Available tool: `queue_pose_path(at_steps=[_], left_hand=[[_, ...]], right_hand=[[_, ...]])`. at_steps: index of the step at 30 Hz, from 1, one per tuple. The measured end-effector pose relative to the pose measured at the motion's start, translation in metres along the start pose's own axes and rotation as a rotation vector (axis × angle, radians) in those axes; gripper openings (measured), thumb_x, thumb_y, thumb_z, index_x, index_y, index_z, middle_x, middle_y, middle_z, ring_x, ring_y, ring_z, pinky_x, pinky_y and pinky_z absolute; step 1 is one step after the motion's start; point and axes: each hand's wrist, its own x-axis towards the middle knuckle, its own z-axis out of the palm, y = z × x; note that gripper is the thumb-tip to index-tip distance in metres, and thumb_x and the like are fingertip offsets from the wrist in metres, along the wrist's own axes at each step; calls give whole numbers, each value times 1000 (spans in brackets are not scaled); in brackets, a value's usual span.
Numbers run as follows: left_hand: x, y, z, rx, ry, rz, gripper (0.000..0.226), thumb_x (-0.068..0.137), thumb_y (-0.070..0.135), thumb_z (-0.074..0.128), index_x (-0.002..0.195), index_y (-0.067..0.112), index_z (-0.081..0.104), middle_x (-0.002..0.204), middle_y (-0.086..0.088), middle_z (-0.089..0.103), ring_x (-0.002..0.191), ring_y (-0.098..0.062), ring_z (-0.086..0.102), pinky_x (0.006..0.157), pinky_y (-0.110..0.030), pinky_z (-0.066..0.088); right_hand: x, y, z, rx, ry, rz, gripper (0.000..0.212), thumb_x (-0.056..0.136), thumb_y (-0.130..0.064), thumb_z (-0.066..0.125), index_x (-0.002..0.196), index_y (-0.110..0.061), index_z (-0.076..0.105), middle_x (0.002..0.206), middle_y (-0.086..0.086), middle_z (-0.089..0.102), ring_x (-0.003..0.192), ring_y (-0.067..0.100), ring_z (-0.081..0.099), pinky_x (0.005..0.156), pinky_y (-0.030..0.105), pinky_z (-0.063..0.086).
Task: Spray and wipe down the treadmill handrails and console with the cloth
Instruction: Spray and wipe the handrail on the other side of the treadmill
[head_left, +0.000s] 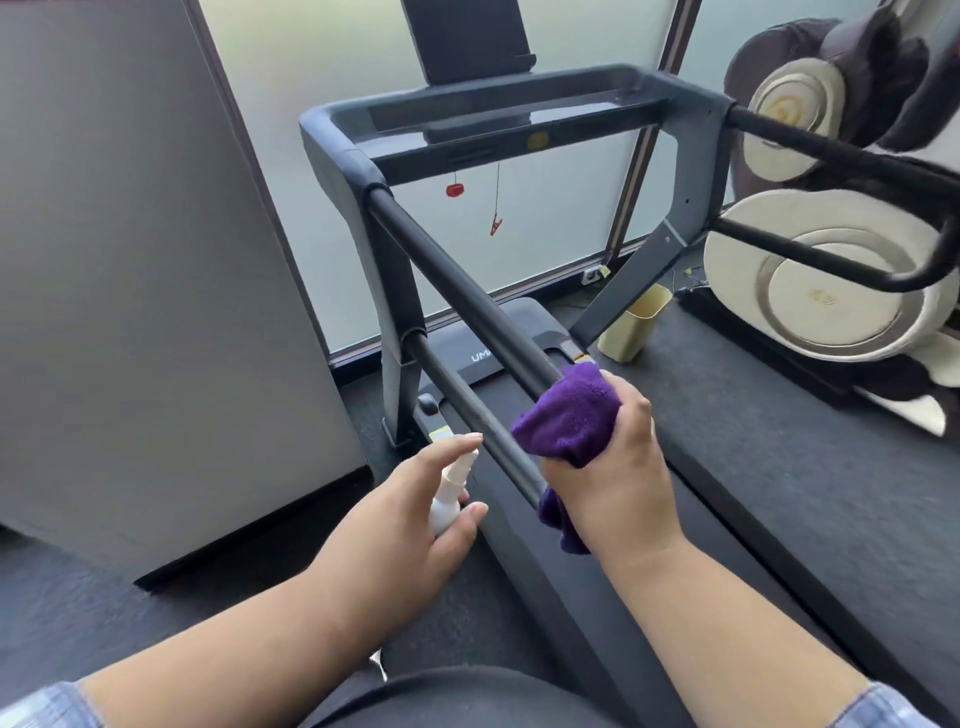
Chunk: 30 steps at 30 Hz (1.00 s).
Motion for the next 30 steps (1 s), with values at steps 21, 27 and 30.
queue_pose_path(at_steps=[21,27,30], left_hand=[[1,12,-24,104,-119,133,54,84,63,49,126,77,16,103,44,46,95,22,50,75,3,36],[7,15,-22,103,-108,162,59,86,55,55,125,77,18,98,35,53,92,14,53,72,-1,38],[6,12,-22,100,-98,160,58,86,54,57,126,76,20,100,38,52,94,16,53,74,1,38]], right_hand=[[-24,31,5,519,43,29,76,70,-20,86,136,-26,48,97,24,66,61,41,65,56,48,57],[28,-41,1,-101,100,-275,76,66,-48,84,128,-41,39,120,-6,57,109,18,58,88,32,50],[17,-28,9,-199,177,-314,83,67,-41,86,135,-32,40,129,2,56,116,25,56,93,39,49]])
